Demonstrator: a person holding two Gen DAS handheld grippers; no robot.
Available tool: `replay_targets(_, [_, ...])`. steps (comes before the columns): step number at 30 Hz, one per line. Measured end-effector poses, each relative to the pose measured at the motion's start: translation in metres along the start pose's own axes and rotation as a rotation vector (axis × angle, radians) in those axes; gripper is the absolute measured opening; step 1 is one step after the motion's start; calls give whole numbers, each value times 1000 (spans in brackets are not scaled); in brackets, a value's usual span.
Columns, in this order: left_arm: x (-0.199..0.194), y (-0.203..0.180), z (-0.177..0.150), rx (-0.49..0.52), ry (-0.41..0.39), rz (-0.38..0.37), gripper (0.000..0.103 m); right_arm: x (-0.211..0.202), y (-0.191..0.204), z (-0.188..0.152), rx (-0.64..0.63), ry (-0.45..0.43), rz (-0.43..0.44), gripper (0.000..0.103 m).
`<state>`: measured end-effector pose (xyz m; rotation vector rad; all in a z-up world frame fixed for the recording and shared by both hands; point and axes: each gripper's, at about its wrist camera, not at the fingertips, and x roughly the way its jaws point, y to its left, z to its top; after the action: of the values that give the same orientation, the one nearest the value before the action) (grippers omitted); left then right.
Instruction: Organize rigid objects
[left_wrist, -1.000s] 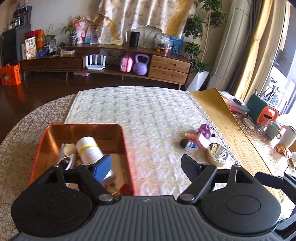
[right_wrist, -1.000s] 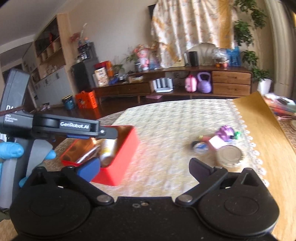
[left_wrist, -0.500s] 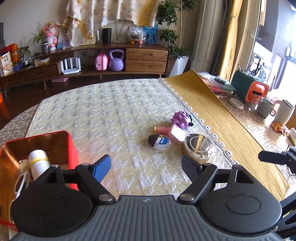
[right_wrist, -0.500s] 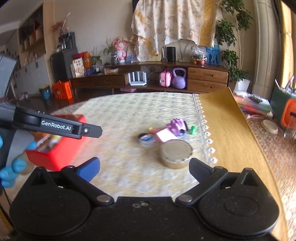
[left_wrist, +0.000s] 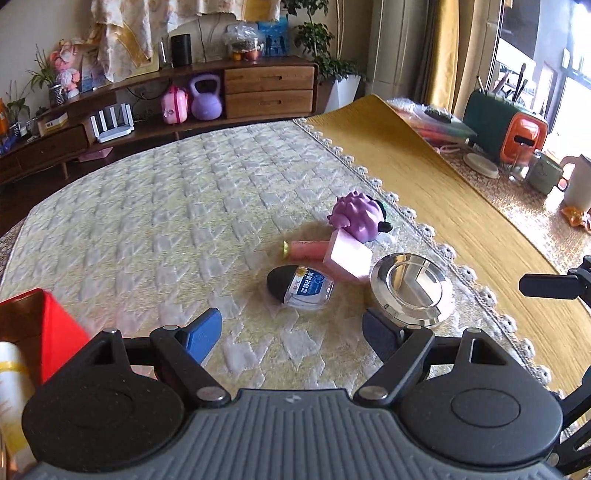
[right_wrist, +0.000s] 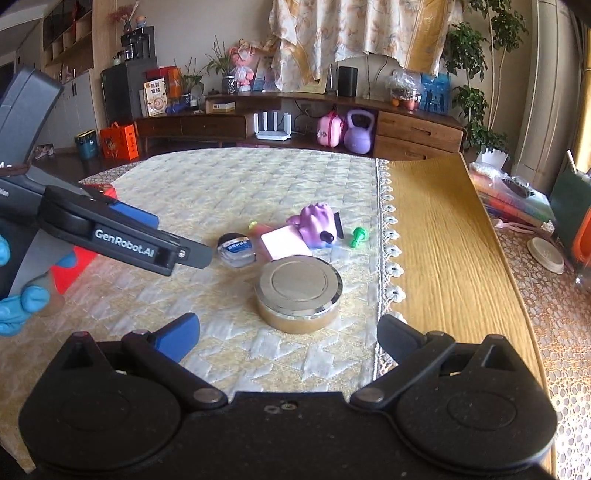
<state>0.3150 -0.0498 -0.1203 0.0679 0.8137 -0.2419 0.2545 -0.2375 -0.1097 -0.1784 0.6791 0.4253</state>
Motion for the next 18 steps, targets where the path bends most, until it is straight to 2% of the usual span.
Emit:
replay_targets(9, [39, 2, 5, 18, 25, -32, 83, 32, -11, 2, -13, 20, 32, 99])
replay_targets(18, [58, 6, 9, 41, 22, -8, 83, 54, -13, 5, -11, 17, 34, 95])
